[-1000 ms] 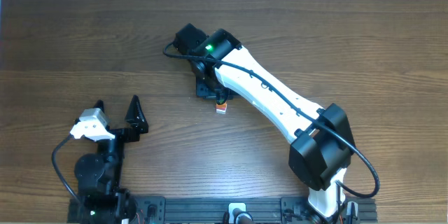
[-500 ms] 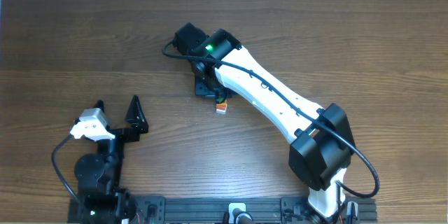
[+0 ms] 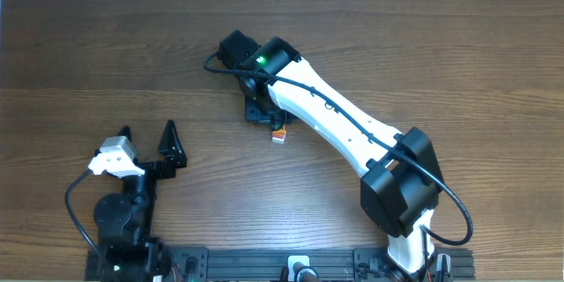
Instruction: Stack Cubes
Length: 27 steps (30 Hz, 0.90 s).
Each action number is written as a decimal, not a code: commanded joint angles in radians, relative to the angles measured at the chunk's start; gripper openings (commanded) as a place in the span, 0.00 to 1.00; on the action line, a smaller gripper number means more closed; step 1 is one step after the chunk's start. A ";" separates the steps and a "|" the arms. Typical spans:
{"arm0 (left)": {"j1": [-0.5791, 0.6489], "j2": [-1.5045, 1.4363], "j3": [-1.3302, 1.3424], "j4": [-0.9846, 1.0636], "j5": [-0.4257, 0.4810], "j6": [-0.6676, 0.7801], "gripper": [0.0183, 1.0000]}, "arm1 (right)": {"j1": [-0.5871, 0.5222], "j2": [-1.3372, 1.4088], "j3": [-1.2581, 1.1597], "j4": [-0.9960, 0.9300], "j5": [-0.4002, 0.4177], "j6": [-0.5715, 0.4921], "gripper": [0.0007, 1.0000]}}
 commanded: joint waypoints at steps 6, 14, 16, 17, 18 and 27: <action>0.005 -0.007 -0.005 -0.003 0.006 0.014 1.00 | 0.005 0.011 -0.029 0.004 -0.001 0.010 0.04; 0.005 -0.007 -0.005 -0.003 0.006 0.014 1.00 | 0.004 0.011 -0.059 0.016 -0.002 0.018 0.11; 0.005 -0.007 -0.005 -0.003 0.006 0.014 1.00 | 0.004 0.011 -0.060 0.019 -0.001 0.018 0.25; 0.005 -0.007 -0.005 -0.003 0.006 0.014 1.00 | 0.004 0.011 -0.060 0.020 -0.001 0.018 0.36; 0.005 -0.007 -0.005 -0.003 0.006 0.014 1.00 | 0.004 0.011 -0.060 0.022 -0.001 0.018 0.41; 0.005 -0.007 -0.005 -0.003 0.006 0.014 1.00 | 0.004 0.011 -0.060 0.035 -0.001 0.018 0.99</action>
